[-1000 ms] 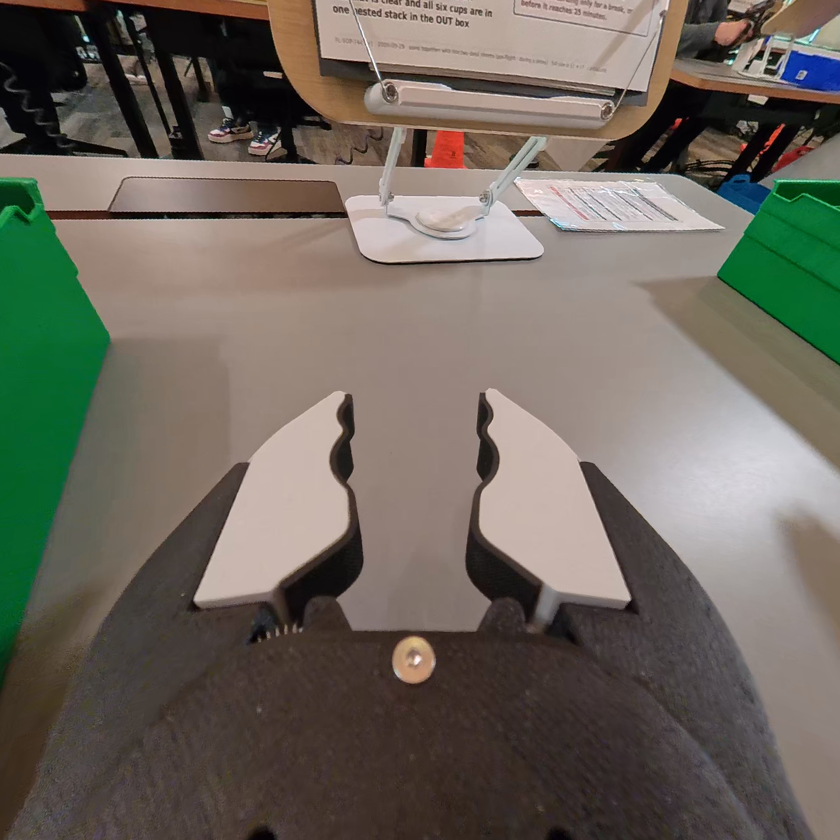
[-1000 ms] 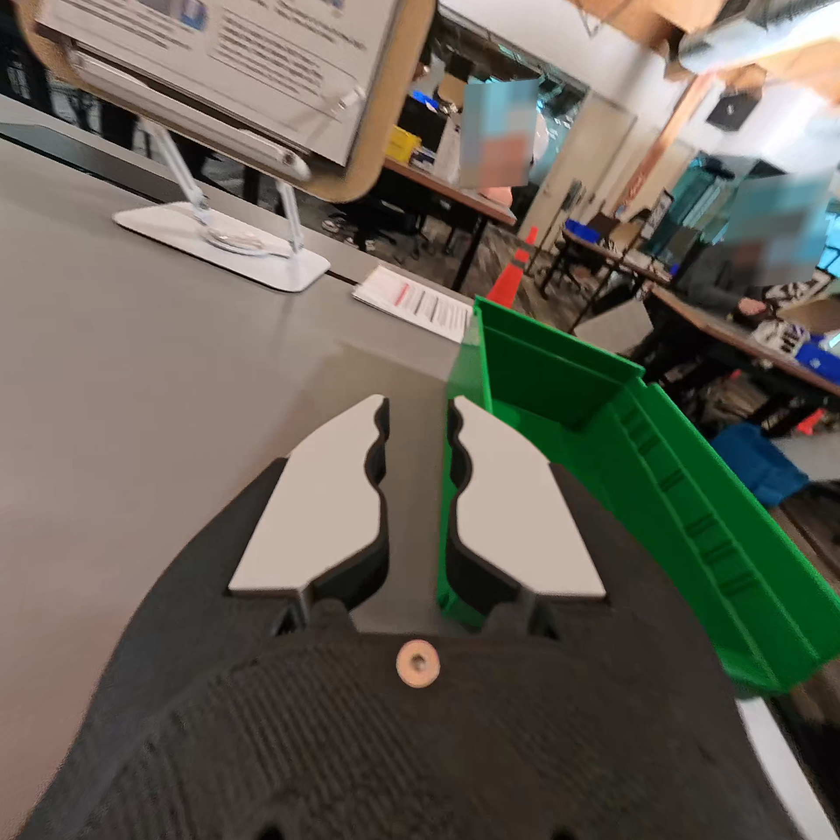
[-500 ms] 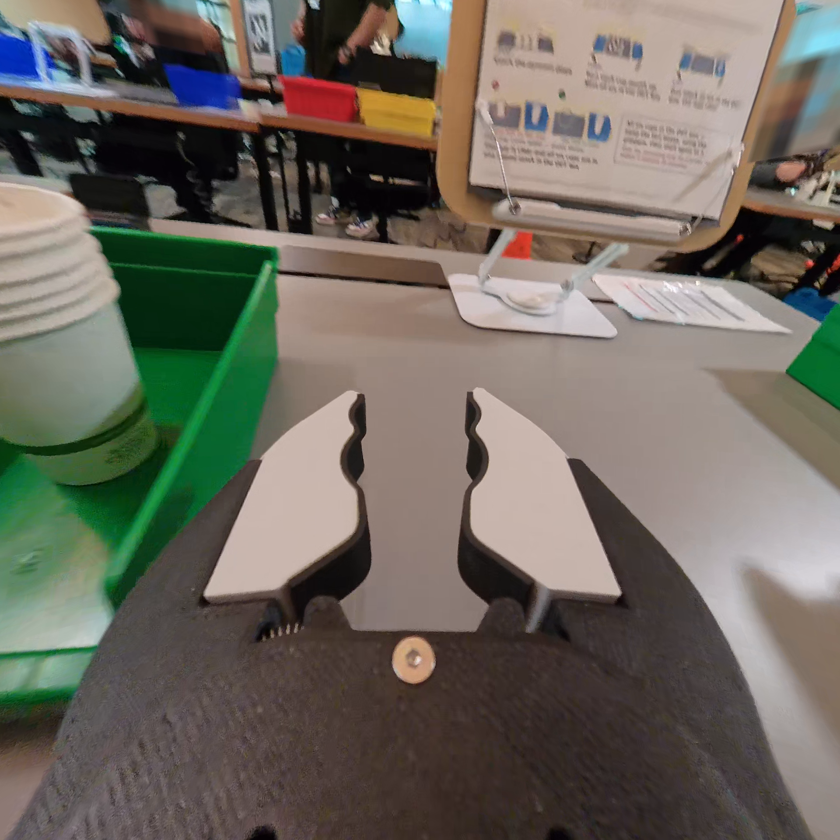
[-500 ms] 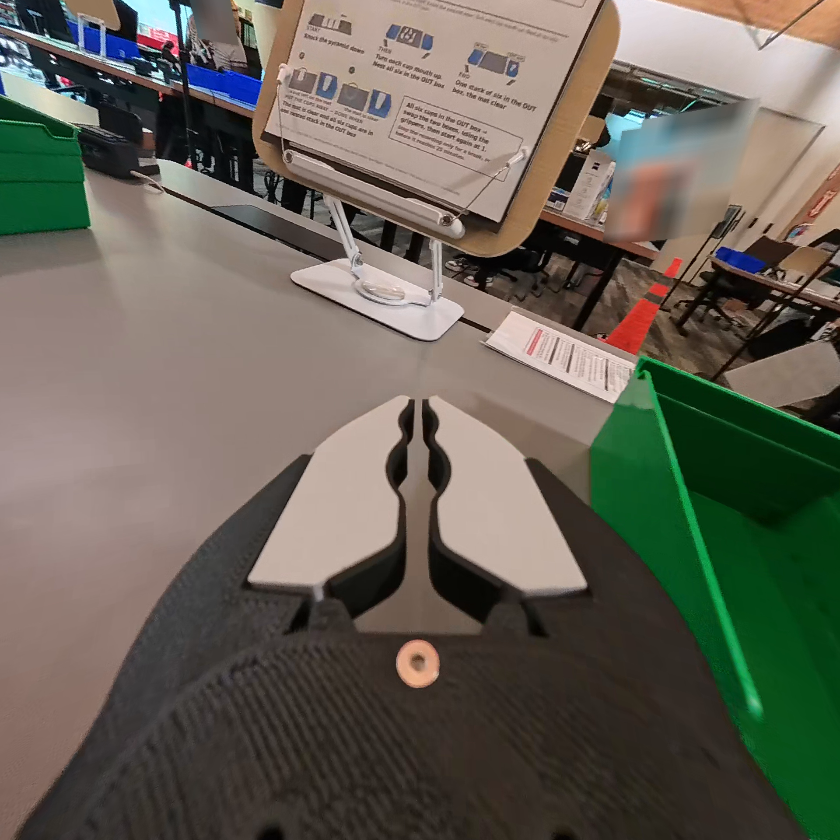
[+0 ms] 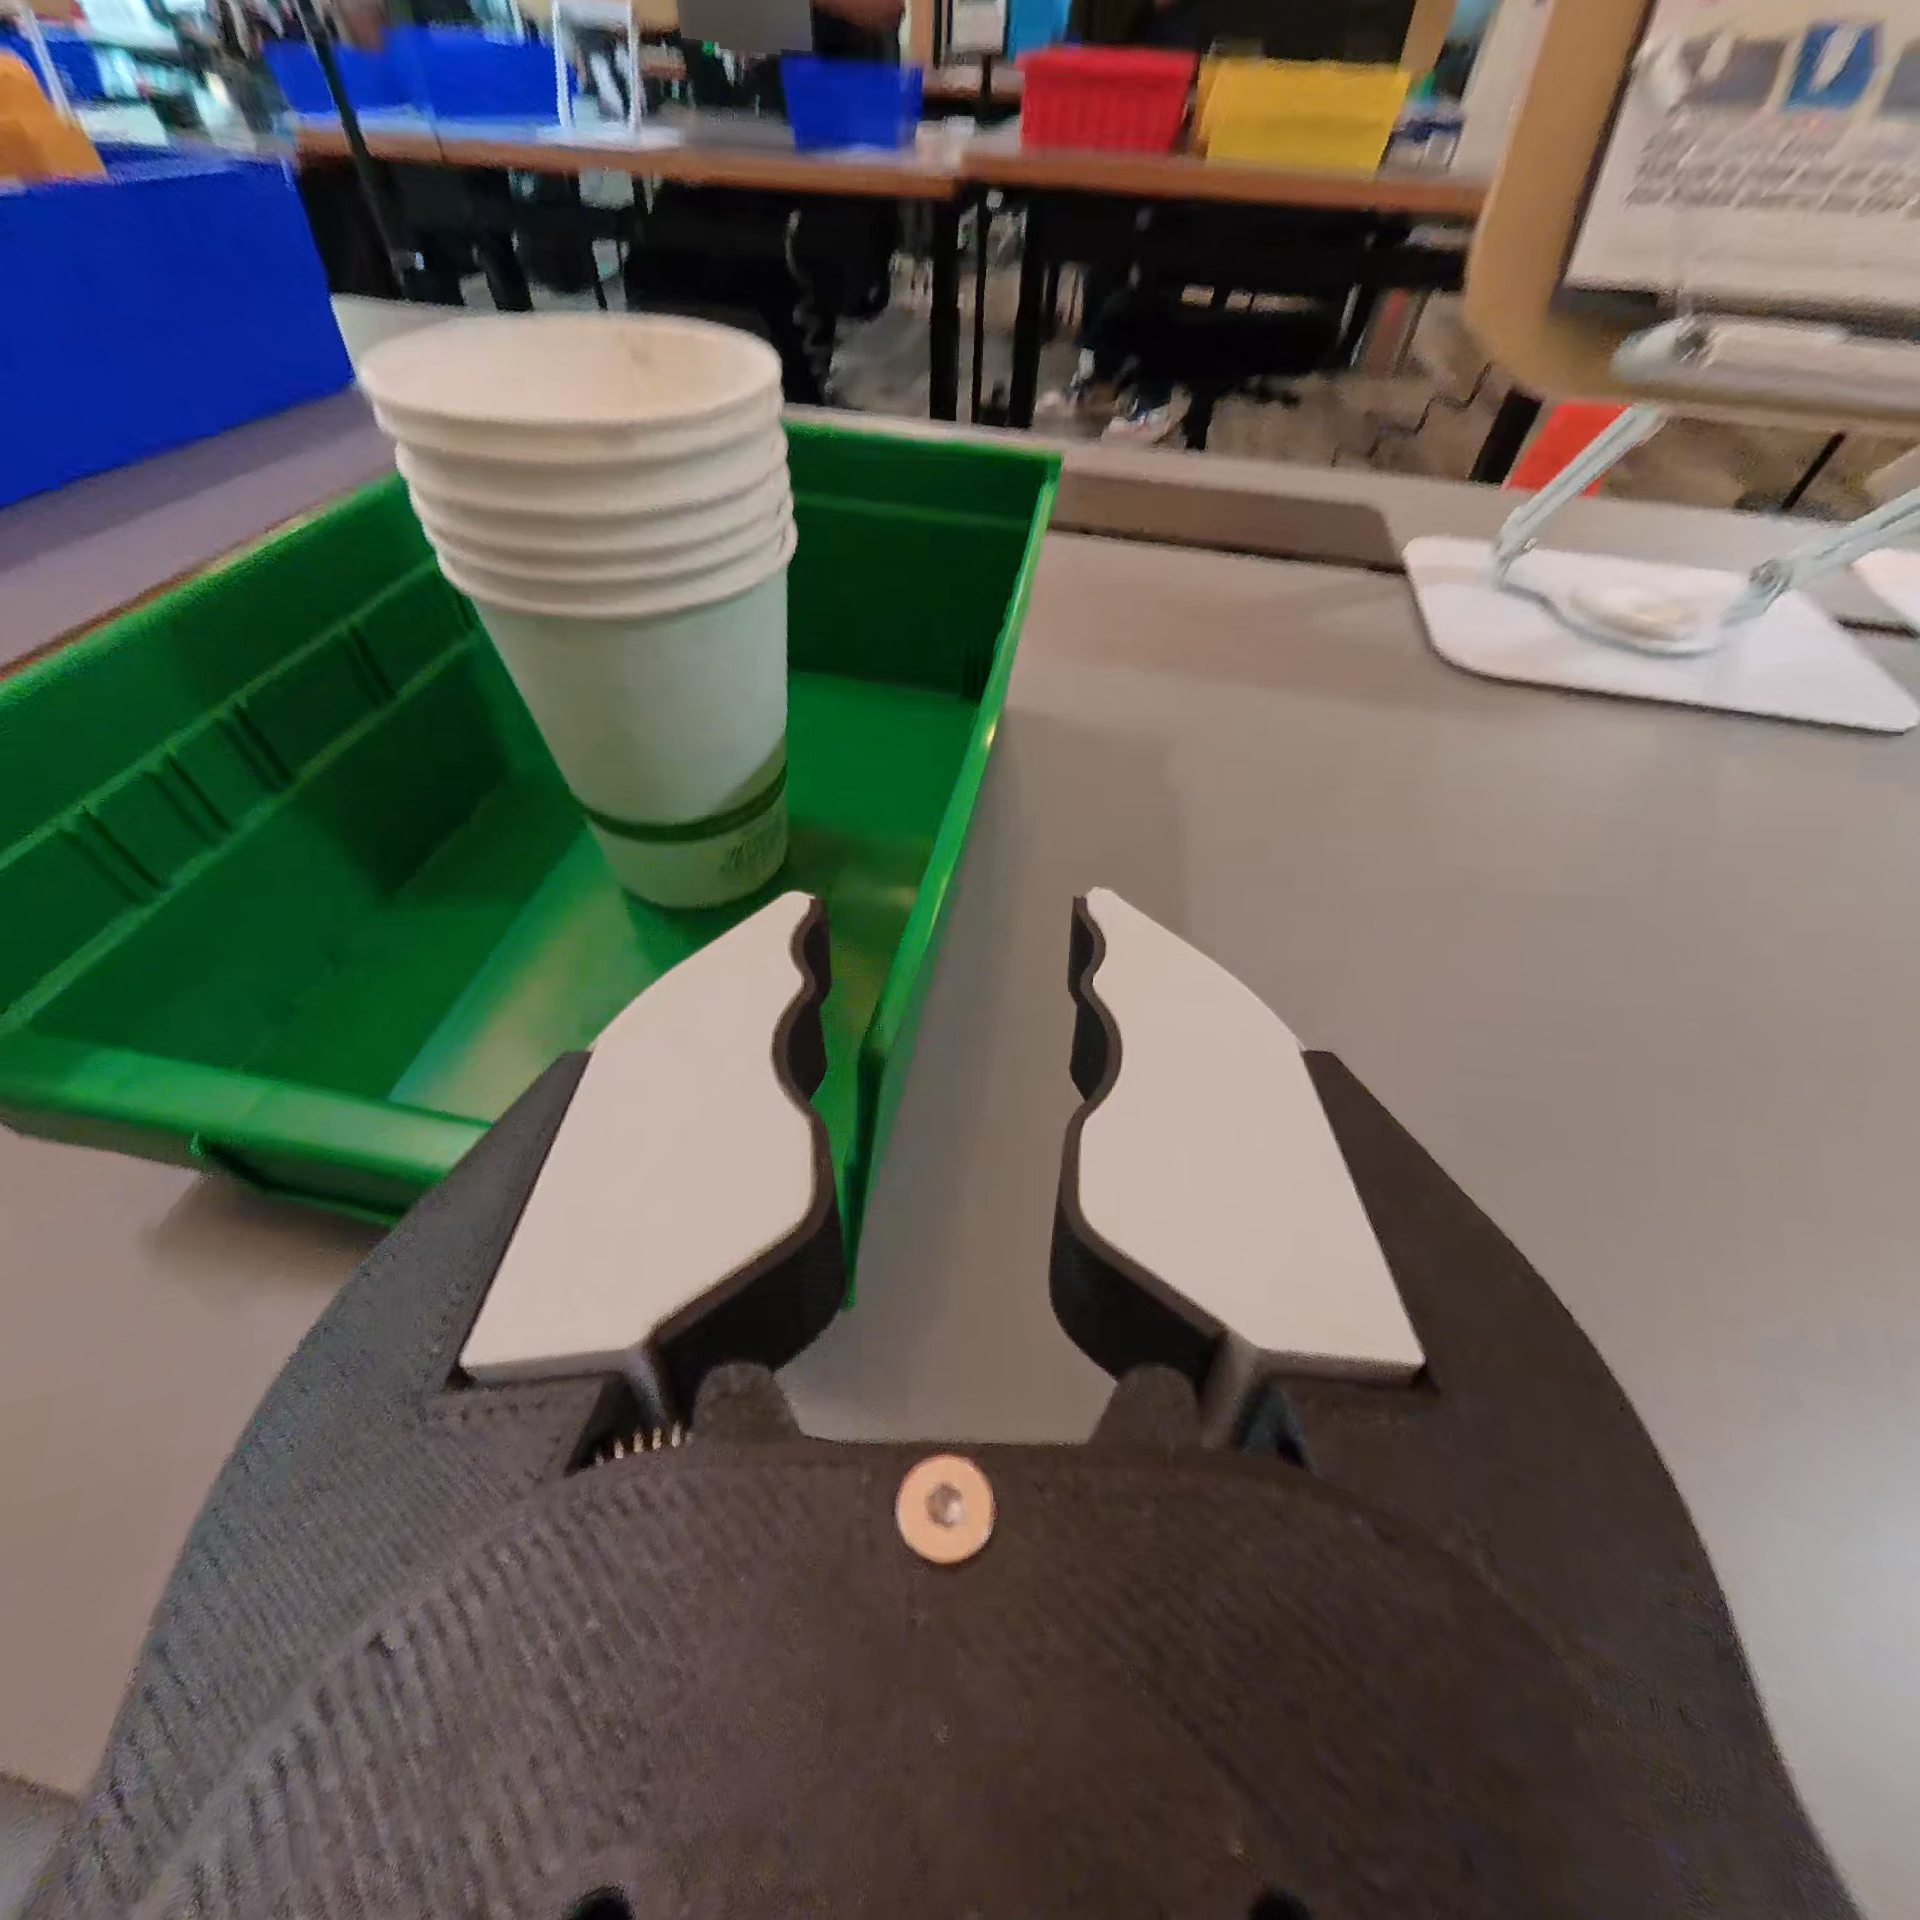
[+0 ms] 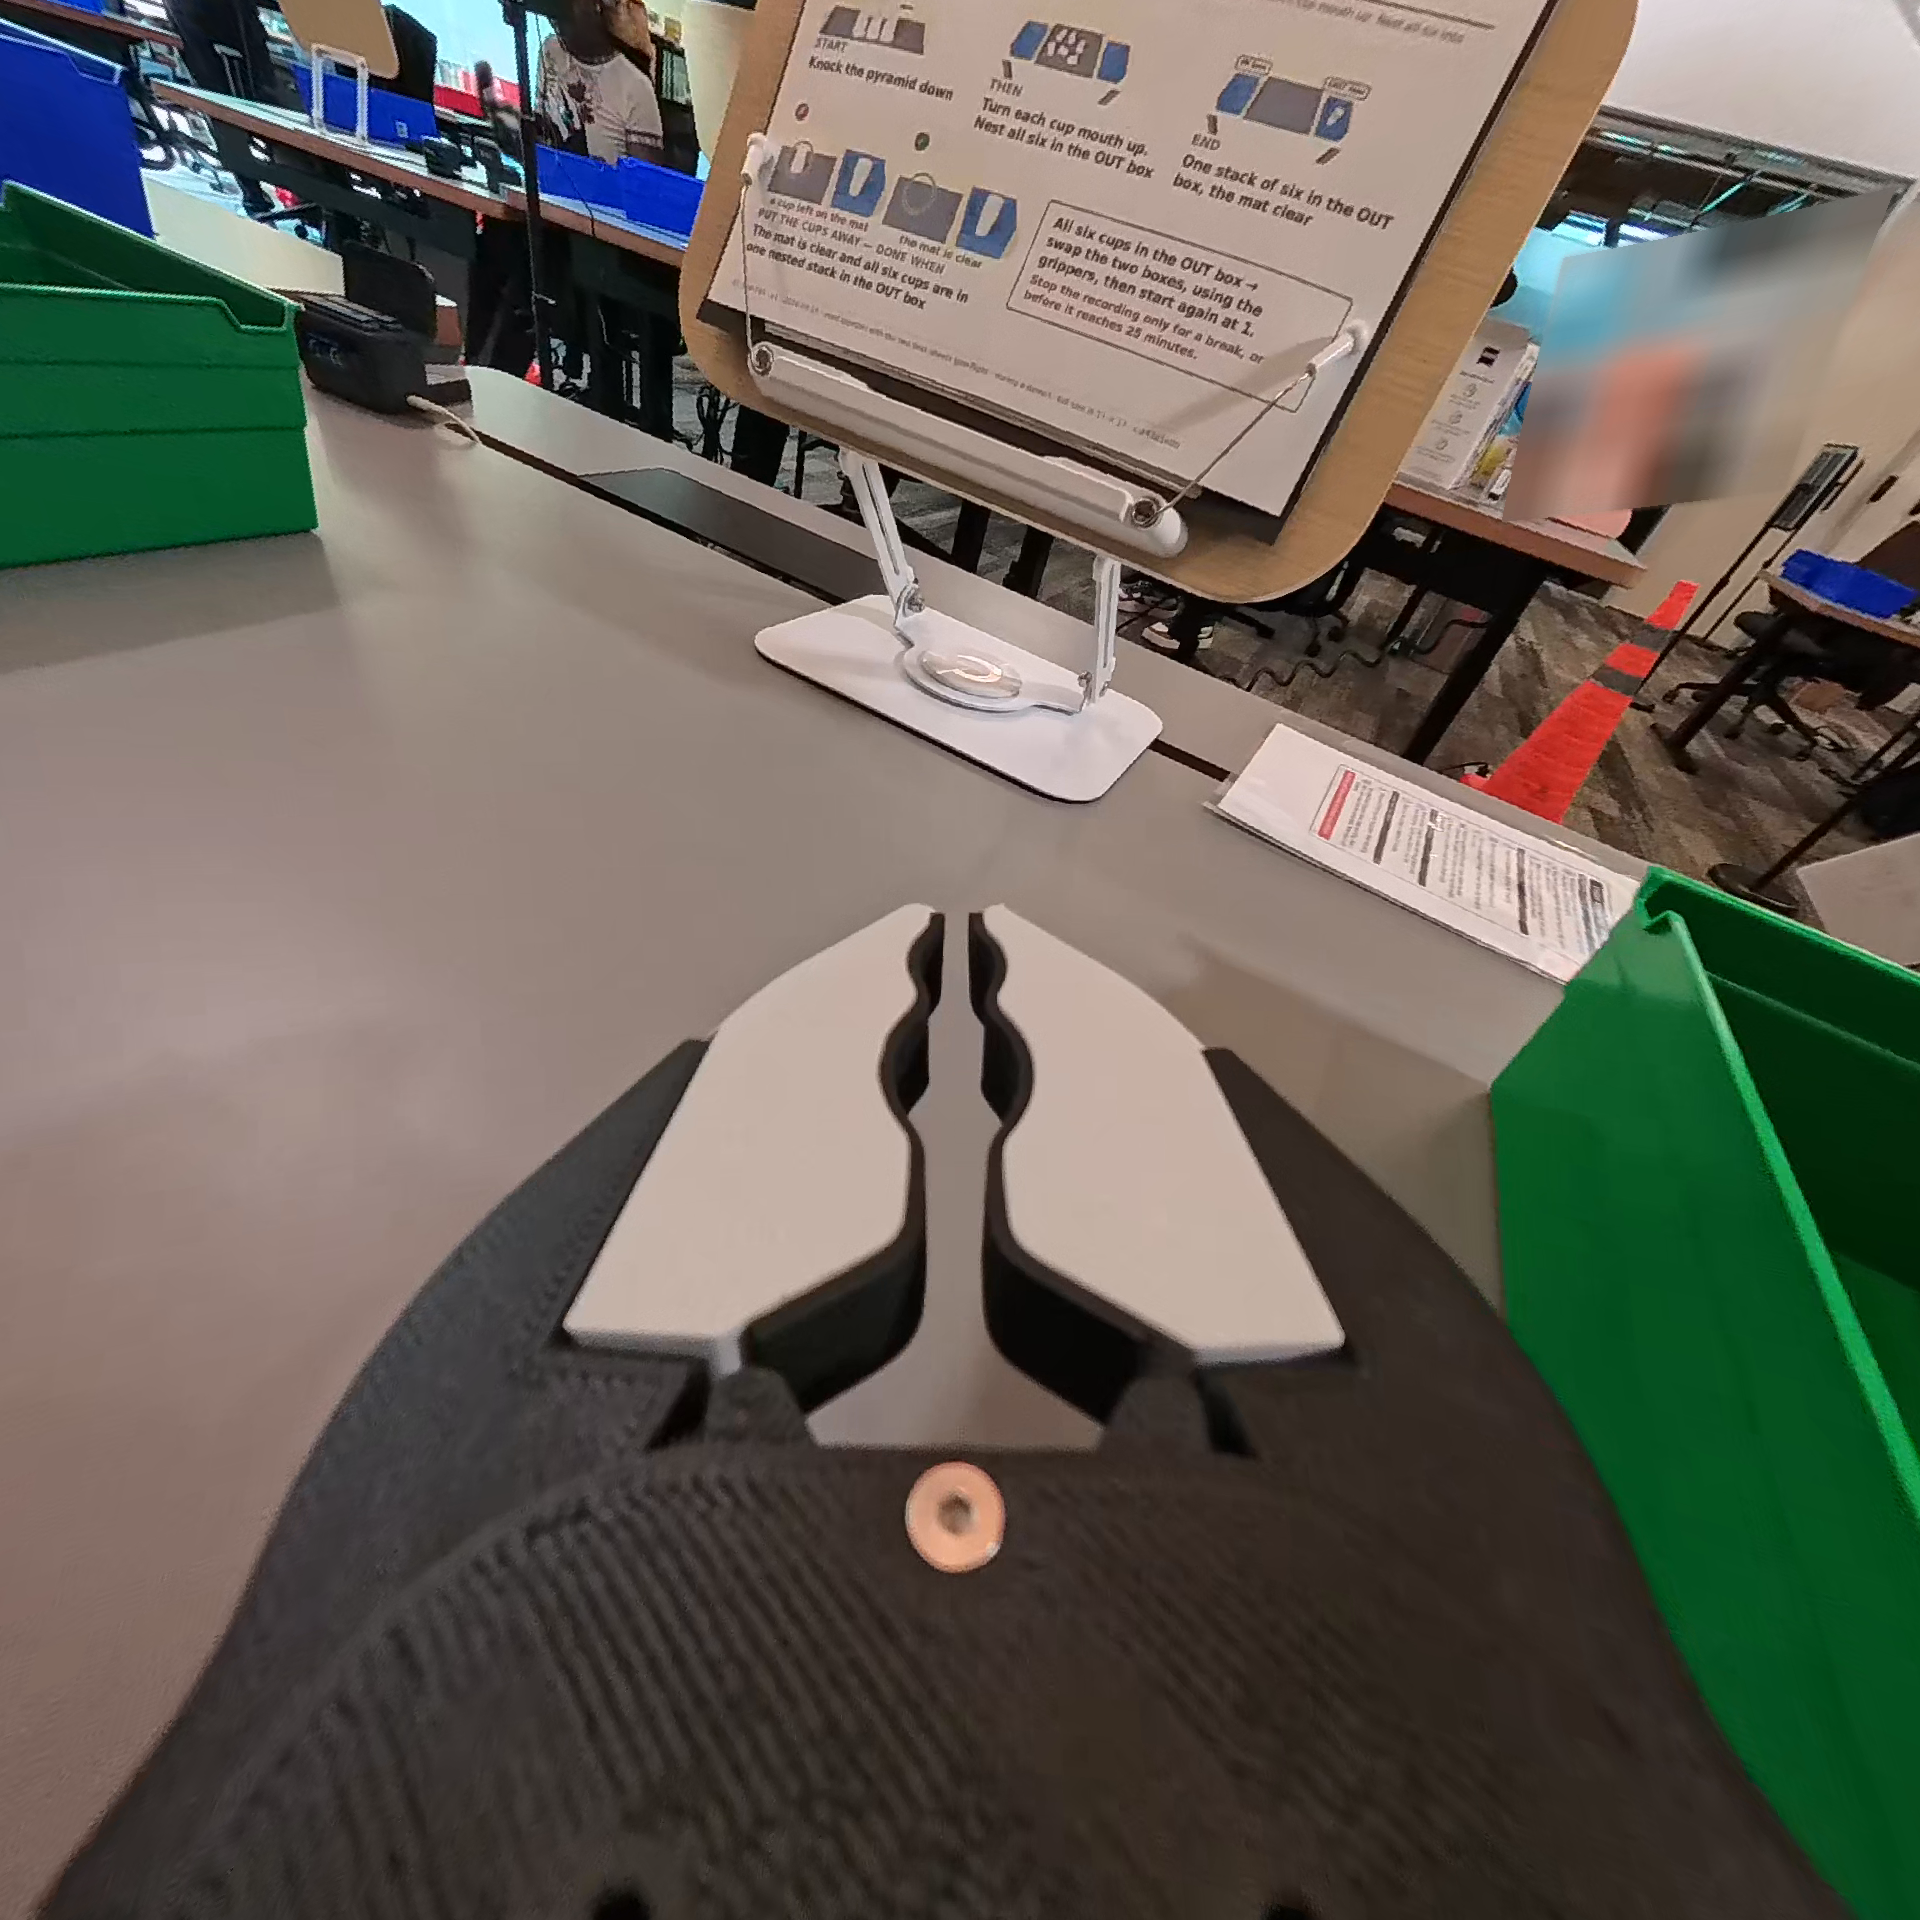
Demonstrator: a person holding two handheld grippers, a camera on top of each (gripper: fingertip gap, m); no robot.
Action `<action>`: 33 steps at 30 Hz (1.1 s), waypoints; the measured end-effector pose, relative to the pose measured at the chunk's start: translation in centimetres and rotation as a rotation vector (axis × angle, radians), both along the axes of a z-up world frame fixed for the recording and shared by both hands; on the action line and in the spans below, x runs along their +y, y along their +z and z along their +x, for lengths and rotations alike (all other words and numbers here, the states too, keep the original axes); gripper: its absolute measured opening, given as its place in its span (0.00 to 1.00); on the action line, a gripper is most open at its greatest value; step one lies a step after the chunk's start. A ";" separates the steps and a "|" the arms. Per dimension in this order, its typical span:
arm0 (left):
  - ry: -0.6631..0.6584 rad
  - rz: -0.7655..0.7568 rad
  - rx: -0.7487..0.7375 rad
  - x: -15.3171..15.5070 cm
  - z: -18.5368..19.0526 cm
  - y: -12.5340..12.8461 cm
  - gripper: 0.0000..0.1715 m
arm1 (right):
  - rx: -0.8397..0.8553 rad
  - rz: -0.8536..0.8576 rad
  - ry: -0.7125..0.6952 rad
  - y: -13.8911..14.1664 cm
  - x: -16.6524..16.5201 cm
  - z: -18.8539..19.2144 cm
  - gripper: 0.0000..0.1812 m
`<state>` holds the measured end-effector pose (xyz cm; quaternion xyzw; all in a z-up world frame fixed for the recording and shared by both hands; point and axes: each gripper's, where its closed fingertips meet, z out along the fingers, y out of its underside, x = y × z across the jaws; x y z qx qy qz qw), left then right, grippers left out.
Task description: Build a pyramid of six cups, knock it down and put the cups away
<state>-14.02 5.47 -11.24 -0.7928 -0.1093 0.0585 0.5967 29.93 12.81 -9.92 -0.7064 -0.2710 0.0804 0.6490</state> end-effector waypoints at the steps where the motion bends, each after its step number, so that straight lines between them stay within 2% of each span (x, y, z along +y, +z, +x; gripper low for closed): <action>1: 0.008 -0.033 -0.008 0.0 -0.2 -0.6 0.26 | 0.004 -0.003 0.001 0.0 0.1 -0.1 0.03; 5: 0.016 -0.098 -0.066 -0.2 -0.6 -2.0 0.23 | 0.007 -0.016 0.002 -0.2 0.2 -0.2 0.03; 9: 0.025 -0.116 -0.114 -0.4 -0.9 -2.5 0.06 | 0.005 -0.018 0.001 -0.3 0.2 -0.3 0.03; 10: 0.023 -0.120 -0.123 -0.4 -1.0 -2.6 0.05 | 0.004 -0.020 0.001 -0.3 0.2 -0.3 0.03; 33: 0.029 -0.156 -0.123 -0.9 -0.8 -2.7 0.03 | -0.024 -0.028 -0.014 -0.7 0.4 -0.2 0.01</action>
